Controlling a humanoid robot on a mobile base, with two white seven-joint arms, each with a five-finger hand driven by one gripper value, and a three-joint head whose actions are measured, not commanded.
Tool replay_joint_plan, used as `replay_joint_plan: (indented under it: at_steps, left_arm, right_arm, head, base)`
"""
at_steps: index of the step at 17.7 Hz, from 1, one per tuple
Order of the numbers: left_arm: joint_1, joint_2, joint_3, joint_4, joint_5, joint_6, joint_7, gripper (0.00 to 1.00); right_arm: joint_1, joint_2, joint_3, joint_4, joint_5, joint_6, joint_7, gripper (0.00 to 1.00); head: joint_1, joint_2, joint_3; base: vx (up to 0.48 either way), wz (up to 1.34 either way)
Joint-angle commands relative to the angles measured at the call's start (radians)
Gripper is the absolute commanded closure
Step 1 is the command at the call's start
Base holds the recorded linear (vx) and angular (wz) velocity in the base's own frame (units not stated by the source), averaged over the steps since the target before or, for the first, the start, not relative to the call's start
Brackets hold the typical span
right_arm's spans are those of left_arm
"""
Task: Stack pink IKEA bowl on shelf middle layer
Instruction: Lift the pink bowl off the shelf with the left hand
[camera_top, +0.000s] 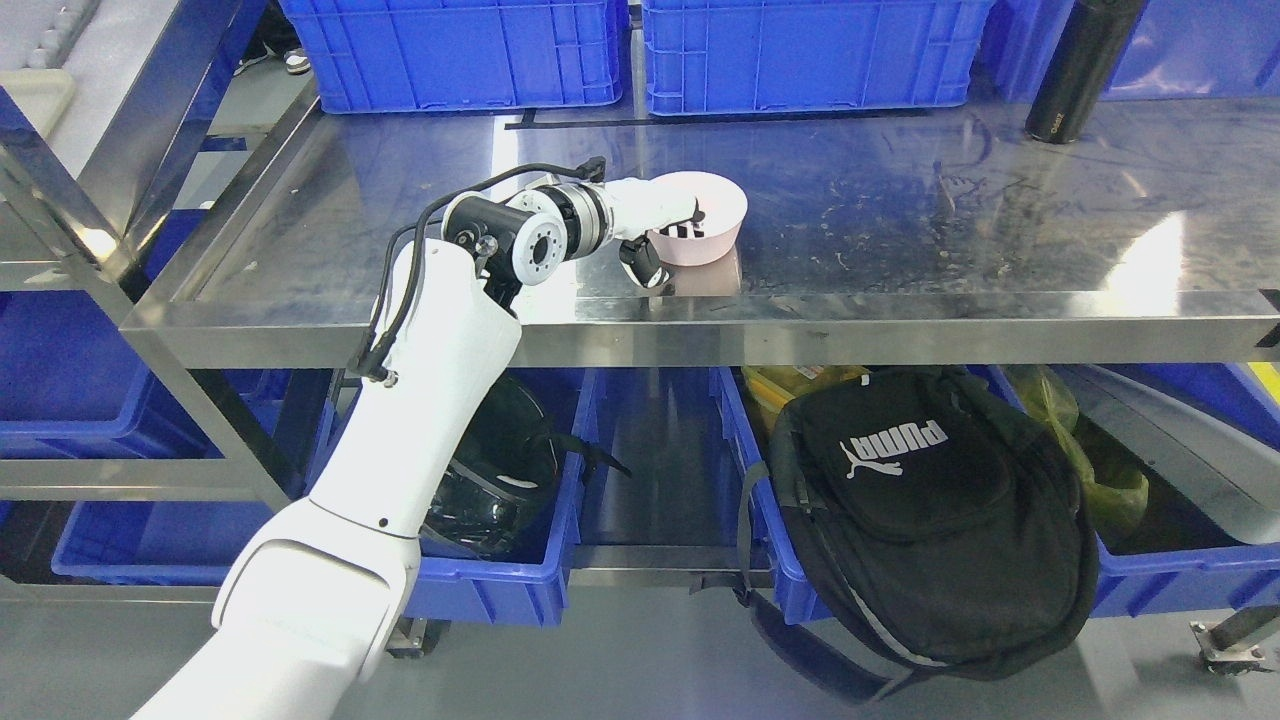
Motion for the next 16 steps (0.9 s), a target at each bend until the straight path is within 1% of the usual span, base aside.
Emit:
replay_joint_plan:
  at_steps: [1, 3, 4, 7, 9, 10, 11, 12, 14, 16]
  left_arm:
    - [-0.006, -0.018, 0.115, 0.053, 0.0, -0.065, -0.003, 0.91]
    - [-0.012, -0.018, 0.179, 0.033, 0.011, -0.12, -0.005, 0.95]
    - [-0.004, -0.018, 0.242, 0.01, 0.025, -0.16, -0.008, 1.0]
    - [0.01, -0.018, 0.411, -0.028, 0.074, -0.321, -0.009, 1.0]
    - [0.022, -0.018, 0.48, -0.099, 0.088, -0.358, -0.012, 1.0]
    - [0.03, -0.018, 0.491, -0.14, 0.12, -0.373, -0.014, 1.0]
    - [0.037, -0.018, 0.491, -0.172, 0.167, -0.413, -0.014, 1.0]
    - [0.053, -0.018, 0.486, -0.197, 0.204, -0.462, -0.017, 1.0]
    - [0.095, -0.018, 0.482, -0.226, 0.262, -0.604, -0.025, 1.0]
    - [0.131, -0.018, 0.485, -0.246, 0.287, -0.698, -0.025, 1.0]
  right_arm:
    - [0.023, -0.017, 0.0, -0.017, 0.0, 0.001, 0.0, 0.0]
    - [0.023, -0.017, 0.0, -0.017, 0.0, 0.001, 0.0, 0.0]
    - [0.023, -0.017, 0.0, -0.017, 0.0, 0.001, 0.0, 0.0]
    - [0.023, -0.017, 0.0, -0.017, 0.0, 0.001, 0.0, 0.0]
    - [0.023, -0.017, 0.0, -0.017, 0.0, 0.001, 0.0, 0.0]
    - [0.023, -0.017, 0.0, -0.017, 0.0, 0.001, 0.0, 0.0]
    - [0.023, -0.017, 0.0, -0.017, 0.0, 0.001, 0.0, 0.0]
    - [0.023, -0.017, 0.0, -0.017, 0.0, 0.001, 0.0, 0.0]
    - [0.023, -0.017, 0.0, -0.017, 0.0, 0.001, 0.0, 0.0]
    - [0.023, -0.017, 0.0, -0.017, 0.0, 0.001, 0.0, 0.0]
  head:
    - [0.0, 0.0, 0.0]
    - [0.0, 0.0, 0.0]
    - [0.0, 0.0, 0.0]
    - [0.0, 0.0, 0.0]
    - [0.0, 0.0, 0.0]
    - [0.0, 0.0, 0.0]
    - [0.0, 0.0, 0.0]
    - [0.0, 0.0, 0.0]
    - [0.0, 0.0, 0.0]
    - [0.0, 0.0, 0.0]
  base:
    - [0.0, 0.0]
    - [0.0, 0.0]
    - [0.0, 0.0]
    - [0.0, 0.0]
    - [0.0, 0.0]
    - [0.0, 0.0]
    - [0.0, 0.0]
    - [-0.009, 0.04]
    - [-0.008, 0.07]
    - [-0.01, 0.11]
